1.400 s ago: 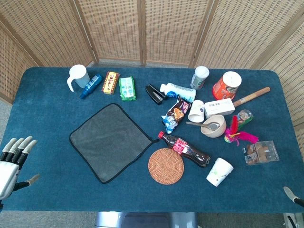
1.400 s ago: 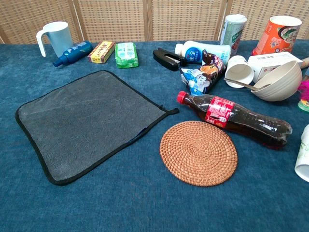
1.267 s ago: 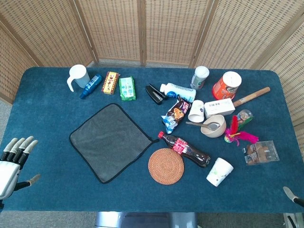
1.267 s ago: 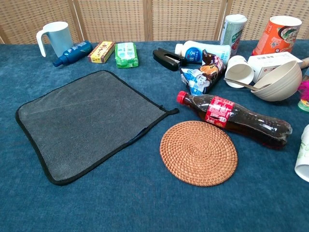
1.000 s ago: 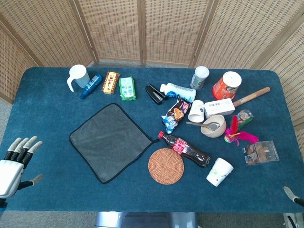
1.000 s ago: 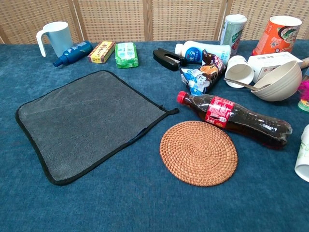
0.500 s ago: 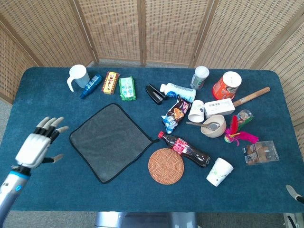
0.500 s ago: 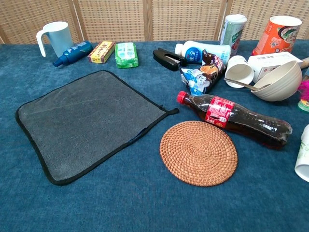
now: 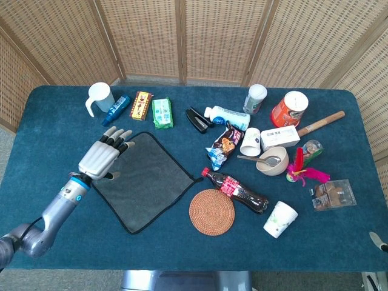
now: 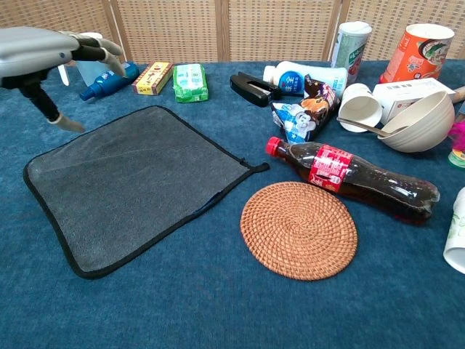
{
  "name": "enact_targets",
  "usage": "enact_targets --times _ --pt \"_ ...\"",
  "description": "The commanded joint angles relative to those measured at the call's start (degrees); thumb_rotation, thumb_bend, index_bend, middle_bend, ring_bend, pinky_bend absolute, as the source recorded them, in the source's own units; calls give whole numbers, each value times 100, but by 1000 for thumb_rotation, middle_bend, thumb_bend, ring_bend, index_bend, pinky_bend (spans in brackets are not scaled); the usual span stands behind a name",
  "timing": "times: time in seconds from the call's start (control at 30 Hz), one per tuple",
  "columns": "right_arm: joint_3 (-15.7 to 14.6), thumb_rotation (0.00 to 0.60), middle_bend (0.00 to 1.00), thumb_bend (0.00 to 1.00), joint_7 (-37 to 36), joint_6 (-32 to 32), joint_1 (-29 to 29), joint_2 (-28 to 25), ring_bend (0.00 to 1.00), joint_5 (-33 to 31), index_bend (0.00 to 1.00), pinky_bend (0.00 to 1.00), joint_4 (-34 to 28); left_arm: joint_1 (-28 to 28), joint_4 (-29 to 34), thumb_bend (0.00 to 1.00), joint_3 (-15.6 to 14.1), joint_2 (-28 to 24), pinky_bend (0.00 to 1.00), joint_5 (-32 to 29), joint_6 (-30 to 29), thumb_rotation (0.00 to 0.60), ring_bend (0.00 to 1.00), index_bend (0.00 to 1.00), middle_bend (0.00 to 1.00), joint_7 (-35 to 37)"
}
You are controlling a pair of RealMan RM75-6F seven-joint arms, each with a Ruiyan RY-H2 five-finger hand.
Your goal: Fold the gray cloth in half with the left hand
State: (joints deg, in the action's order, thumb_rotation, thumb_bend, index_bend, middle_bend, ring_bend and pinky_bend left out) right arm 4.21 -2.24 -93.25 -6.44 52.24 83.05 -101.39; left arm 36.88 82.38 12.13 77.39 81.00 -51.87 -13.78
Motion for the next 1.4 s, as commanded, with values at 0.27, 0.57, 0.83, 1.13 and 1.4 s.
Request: enact_targets --times 0.27,0.57,0.83,1.13,1.4 --pt "75 600 0 0 45 173 78 53 0 -255 0 0 3 1062 -1150 139 204 1086 26 -712 997 600 0 210 0 -396" --pt "71 600 0 0 28 263 98 30 0 -320 0 0 37 1562 -1832 139 195 1645 29 -1130 1328 600 0 219 0 -575" --pt "42 600 0 0 -51 356 127 -14 0 -292 19 0 94 1823 -2038 140 157 1803 30 -1337 1473 600 0 230 0 -735" --pt "-27 600 0 0 -112 479 169 -58 0 -193 38 0 136 2076 -2279 142 113 2023 34 -1558 1658 600 0 264 0 -858" --pt "-60 600 0 0 -153 575 191 -104 0 -216 38 0 153 2235 -2481 144 49 2181 35 -1676 1712 600 0 269 0 -945"
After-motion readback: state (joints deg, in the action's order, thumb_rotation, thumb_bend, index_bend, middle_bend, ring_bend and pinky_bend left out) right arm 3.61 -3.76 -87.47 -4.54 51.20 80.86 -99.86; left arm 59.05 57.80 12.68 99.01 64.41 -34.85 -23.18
